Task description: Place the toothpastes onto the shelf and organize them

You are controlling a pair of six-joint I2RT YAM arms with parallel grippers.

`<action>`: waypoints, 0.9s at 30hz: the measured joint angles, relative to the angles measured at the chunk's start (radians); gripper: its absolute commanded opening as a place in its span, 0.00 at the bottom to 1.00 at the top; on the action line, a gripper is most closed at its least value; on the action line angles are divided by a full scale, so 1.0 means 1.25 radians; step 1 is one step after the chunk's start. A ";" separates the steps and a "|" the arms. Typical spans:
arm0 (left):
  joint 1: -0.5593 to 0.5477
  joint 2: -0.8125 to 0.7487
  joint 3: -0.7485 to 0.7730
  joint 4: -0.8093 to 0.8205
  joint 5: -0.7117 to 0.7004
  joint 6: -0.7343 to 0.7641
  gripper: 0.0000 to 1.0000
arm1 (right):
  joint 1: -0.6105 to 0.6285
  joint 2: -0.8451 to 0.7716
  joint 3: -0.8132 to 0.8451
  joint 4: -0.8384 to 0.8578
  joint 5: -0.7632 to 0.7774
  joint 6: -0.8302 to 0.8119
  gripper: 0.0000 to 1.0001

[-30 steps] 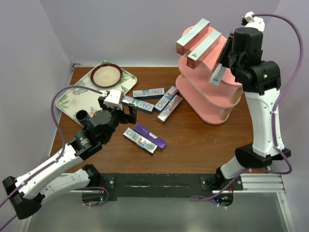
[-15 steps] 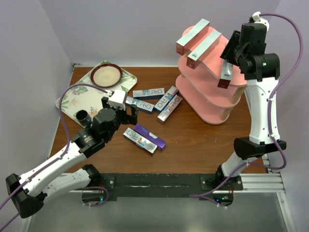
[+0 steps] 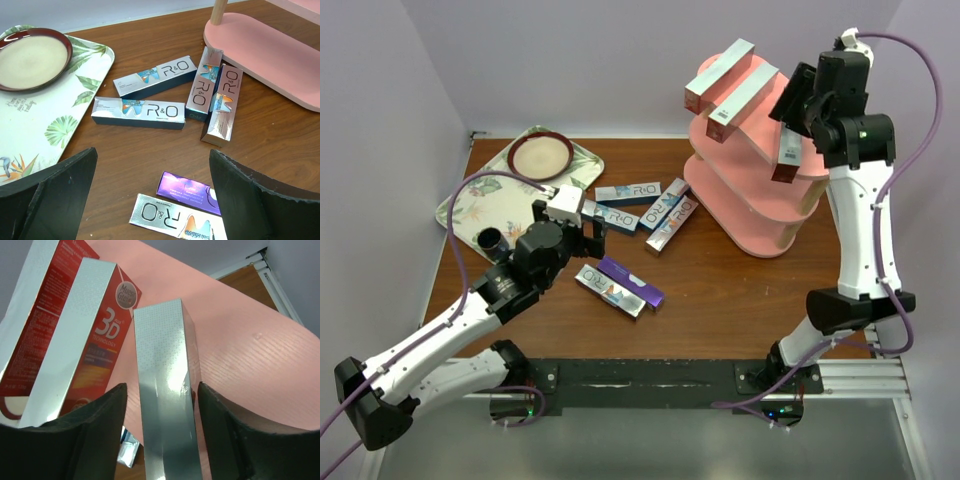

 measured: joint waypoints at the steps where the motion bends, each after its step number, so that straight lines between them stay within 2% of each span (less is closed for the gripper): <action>1: 0.000 0.000 0.000 -0.001 0.000 0.000 1.00 | 0.000 -0.010 -0.016 0.005 -0.004 0.000 0.72; 6: 0.003 0.000 0.000 -0.002 0.004 0.000 1.00 | 0.000 -0.091 -0.080 0.024 -0.023 -0.013 0.82; 10: 0.005 0.000 0.000 -0.002 0.007 0.000 1.00 | 0.000 -0.242 -0.201 0.069 -0.040 -0.041 0.91; 16: 0.005 0.001 0.000 -0.002 0.013 0.000 1.00 | 0.000 -0.421 -0.339 0.096 -0.075 -0.095 0.98; 19: 0.005 0.004 0.000 -0.002 0.016 -0.001 1.00 | 0.000 -0.490 -0.421 0.103 -0.112 -0.117 0.98; 27: 0.009 0.015 0.000 -0.003 0.022 -0.001 1.00 | 0.000 -0.492 -0.504 0.132 -0.206 -0.133 0.98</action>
